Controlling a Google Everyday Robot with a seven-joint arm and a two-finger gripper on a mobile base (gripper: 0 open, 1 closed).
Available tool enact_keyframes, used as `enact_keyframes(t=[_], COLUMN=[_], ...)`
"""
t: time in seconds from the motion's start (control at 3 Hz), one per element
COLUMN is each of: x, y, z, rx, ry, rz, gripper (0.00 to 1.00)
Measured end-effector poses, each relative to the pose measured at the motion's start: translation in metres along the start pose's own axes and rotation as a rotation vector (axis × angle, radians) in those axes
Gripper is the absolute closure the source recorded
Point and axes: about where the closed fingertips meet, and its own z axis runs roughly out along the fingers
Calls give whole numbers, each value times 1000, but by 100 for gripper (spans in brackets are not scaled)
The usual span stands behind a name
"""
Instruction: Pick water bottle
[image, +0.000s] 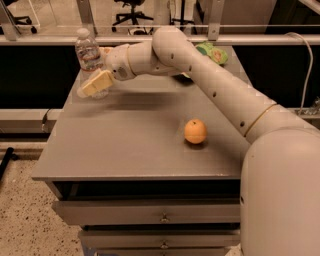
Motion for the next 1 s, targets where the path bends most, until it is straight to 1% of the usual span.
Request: enact_keyframes(t=[0.33, 0.67, 1.0], x=[-6, -8, -24], y=[-1, -2, -3], z=[9, 9, 0], rx=[-11, -11, -16], ry=[-47, -68, -130], rz=[29, 39, 44], gripper=[32, 56, 79])
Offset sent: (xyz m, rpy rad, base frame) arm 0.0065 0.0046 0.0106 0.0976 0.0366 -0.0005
